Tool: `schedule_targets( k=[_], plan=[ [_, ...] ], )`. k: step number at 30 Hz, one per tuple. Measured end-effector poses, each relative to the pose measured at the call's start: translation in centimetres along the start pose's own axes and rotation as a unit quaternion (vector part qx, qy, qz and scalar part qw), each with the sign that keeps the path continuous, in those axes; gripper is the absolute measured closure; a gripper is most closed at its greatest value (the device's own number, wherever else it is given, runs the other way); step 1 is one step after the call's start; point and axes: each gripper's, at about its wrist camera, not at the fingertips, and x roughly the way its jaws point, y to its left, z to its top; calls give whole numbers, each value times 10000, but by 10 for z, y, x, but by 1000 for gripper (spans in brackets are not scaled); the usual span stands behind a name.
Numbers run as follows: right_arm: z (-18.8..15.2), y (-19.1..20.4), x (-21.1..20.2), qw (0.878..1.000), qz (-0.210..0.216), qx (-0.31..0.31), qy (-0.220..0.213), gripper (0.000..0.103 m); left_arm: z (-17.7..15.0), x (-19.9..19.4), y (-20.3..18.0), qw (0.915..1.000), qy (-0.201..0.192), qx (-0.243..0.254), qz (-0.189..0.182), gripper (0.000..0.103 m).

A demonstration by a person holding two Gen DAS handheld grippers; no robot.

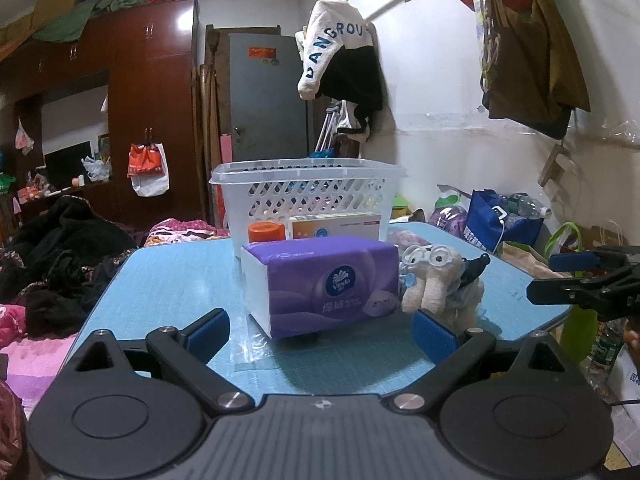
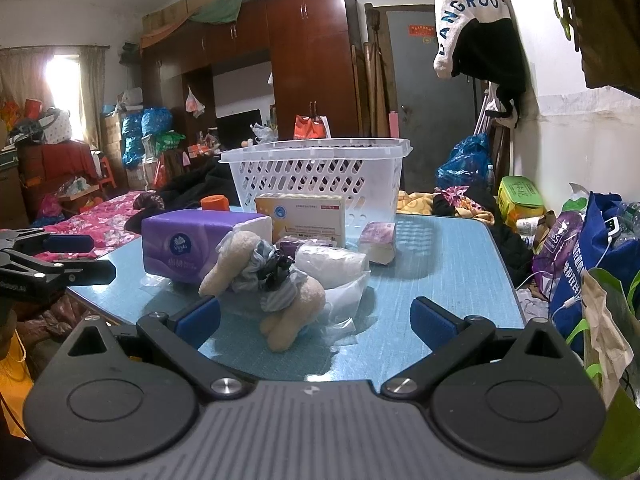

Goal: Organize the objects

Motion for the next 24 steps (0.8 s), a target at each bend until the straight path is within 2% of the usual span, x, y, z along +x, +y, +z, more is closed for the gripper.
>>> schedule_targets(
  k=[24],
  plan=[
    [-1,-1,1,10000,19,-1,18,0,-2,2,-2,9999,26,112,-21,4]
  ],
)
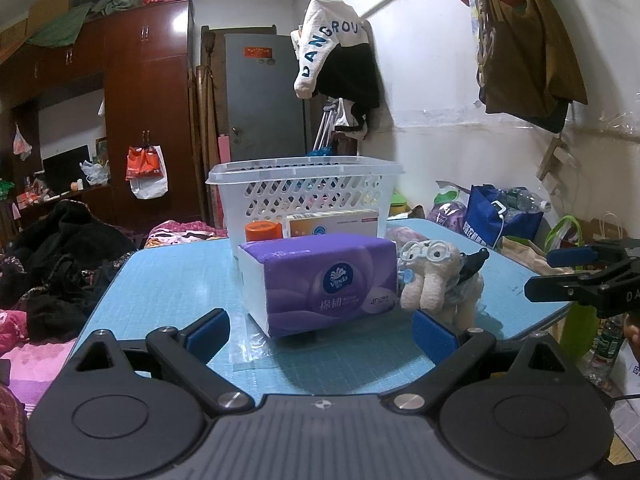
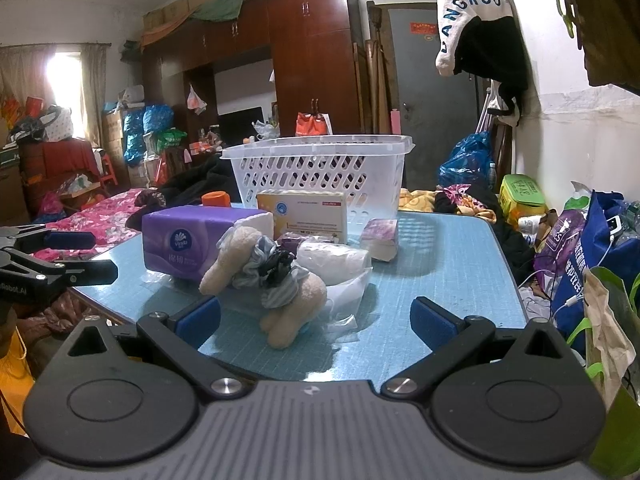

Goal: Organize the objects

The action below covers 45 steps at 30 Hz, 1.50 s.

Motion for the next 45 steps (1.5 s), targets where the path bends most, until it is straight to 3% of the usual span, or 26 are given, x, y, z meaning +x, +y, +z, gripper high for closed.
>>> schedule_targets(
  k=[29,33,37,39,43,45],
  plan=[
    [-2,-2,3,10000,-27,46,57,0,-1,2,-8,9998,11,207,-25,4],
    [-2,-4,1,9999,-69,72,-128,0,-1,-6,-11,9990,-345,271,8,4],
    [-5,-17,-7,9933,-484,470,-938,0,1,-13,-10,9944,-983,287,270,0],
    [-7,-23,-3,9939,-429,459,-905,0,3,-8,-9,9948,-959,286,168,0],
    [-15,-28,16,9974,163,500,-495,0,3,6,-16,9964,-738,282,-290,0],
    [-21,-24,24,9981,257,468,-315,0,3,15,-21,9965,-611,279,-491,0]
  ],
)
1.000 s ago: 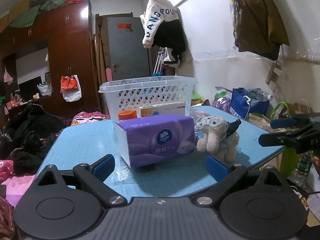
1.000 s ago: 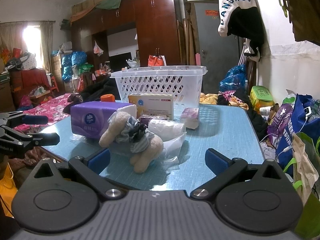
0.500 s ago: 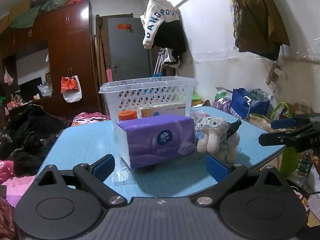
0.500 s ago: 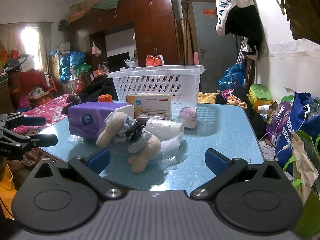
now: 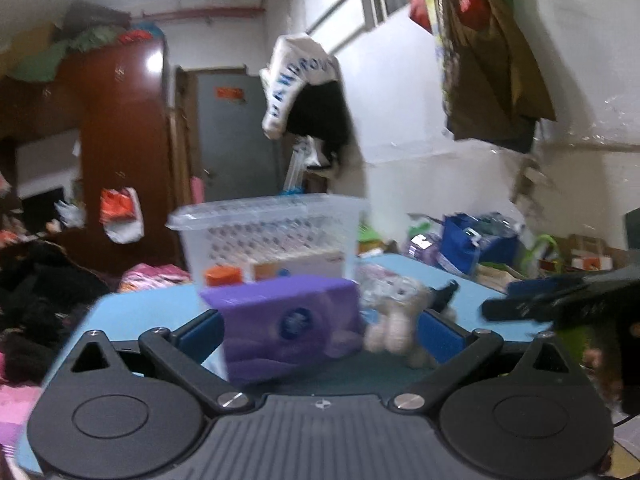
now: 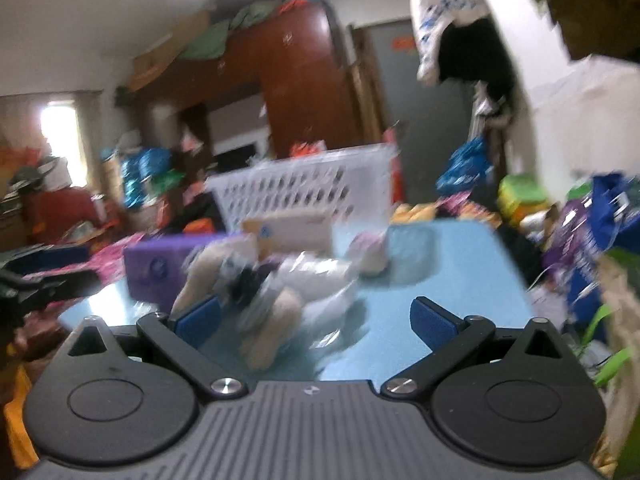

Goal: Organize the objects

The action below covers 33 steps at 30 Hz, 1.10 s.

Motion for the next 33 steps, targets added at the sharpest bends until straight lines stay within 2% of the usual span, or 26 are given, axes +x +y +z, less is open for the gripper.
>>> schedule_targets(
  k=[2,4,6,9,11,14,16,21,22,23,25,28,33],
  plan=[
    [-6,4,5,9999,38,-85,65,0,-3,8,-4,9999,62,56,-138,2],
    [-11,7,10,9997,155,-143,134,0,-7,17,-10,9996,120,125,-226,9],
    [-15,9,13,9995,234,-140,129,6,-10,26,-15,9991,191,193,-321,16],
    [-19,13,15,9991,339,-177,199,17,-11,35,-20,9986,244,279,-389,23],
    [-21,14,15,9985,465,-164,239,31,-11,39,-21,9984,229,308,-414,25],
    [-21,18,13,9982,508,-234,215,40,-11,44,-25,9981,235,340,-456,34],
    [-21,20,12,9982,499,-277,209,43,-11,49,-27,9978,282,365,-468,49],
    [-19,23,19,9979,562,-224,233,45,-16,60,-29,9961,511,360,-628,67],
    [-19,23,20,9980,551,-236,225,47,-17,60,-30,9960,521,375,-618,69],
    [-19,24,20,9981,537,-242,205,58,-18,61,-30,9962,507,386,-602,70],
    [-20,23,17,9985,464,-263,143,70,-19,59,-29,9965,465,362,-600,74],
    [-19,20,9,9985,429,-320,-87,75,-18,55,-29,9968,350,399,-591,76],
    [-13,27,-7,9969,141,-638,-444,78,-17,44,-32,9964,21,486,-695,79]
  ],
)
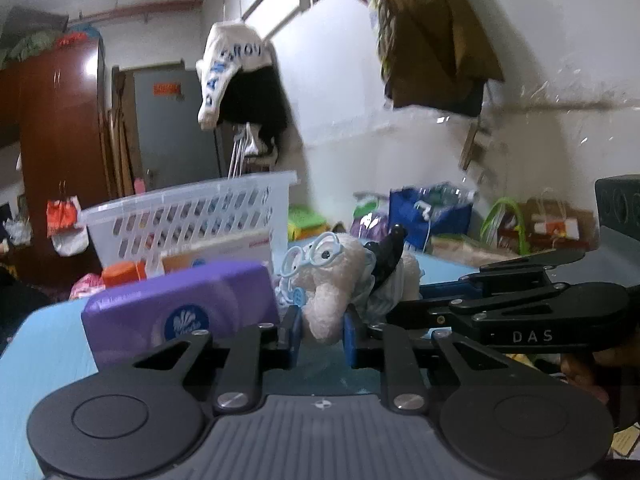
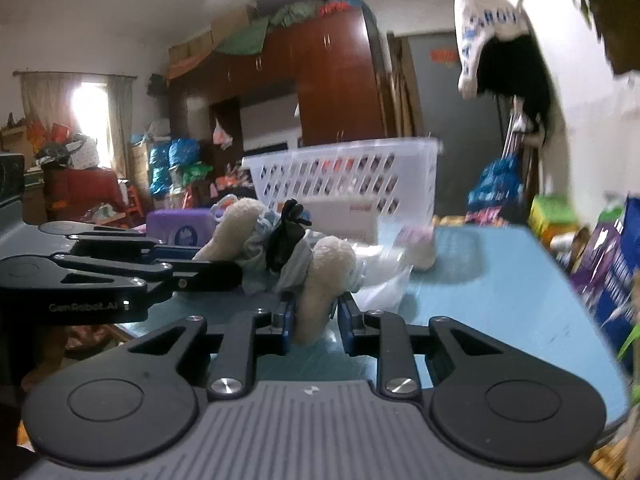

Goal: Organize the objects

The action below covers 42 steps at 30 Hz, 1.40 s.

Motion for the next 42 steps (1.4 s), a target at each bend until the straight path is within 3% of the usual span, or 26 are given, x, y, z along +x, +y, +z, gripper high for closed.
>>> schedule_targets(
  k=[5,12,17,24,28,32,37,42],
  plan=[
    [14,-1,-6,9997,-76,-131,-207,79,11,-4,-4,9996,-281,67,-50,79],
    [63,4,-5,9964,-115,-487,-688,79,50,-10,3,9971,-732,201,-27,79],
    [108,10,21,9940,-19,-790,-755,79,90,-8,29,9952,-967,136,117,79],
    [152,6,69,9944,10,-864,-612,80,147,23,73,9944,-975,46,404,80],
    [165,0,110,9962,-37,-805,-326,80,170,59,101,9962,-657,3,569,80],
    [168,-11,151,9977,-88,-652,129,80,178,103,139,9978,-72,-274,607,81],
    [154,-22,194,9949,-223,-511,836,80,172,160,174,9936,656,-696,605,83],
    [153,-24,207,9915,-351,-542,1125,80,161,178,182,9906,892,-832,626,84]
  ],
)
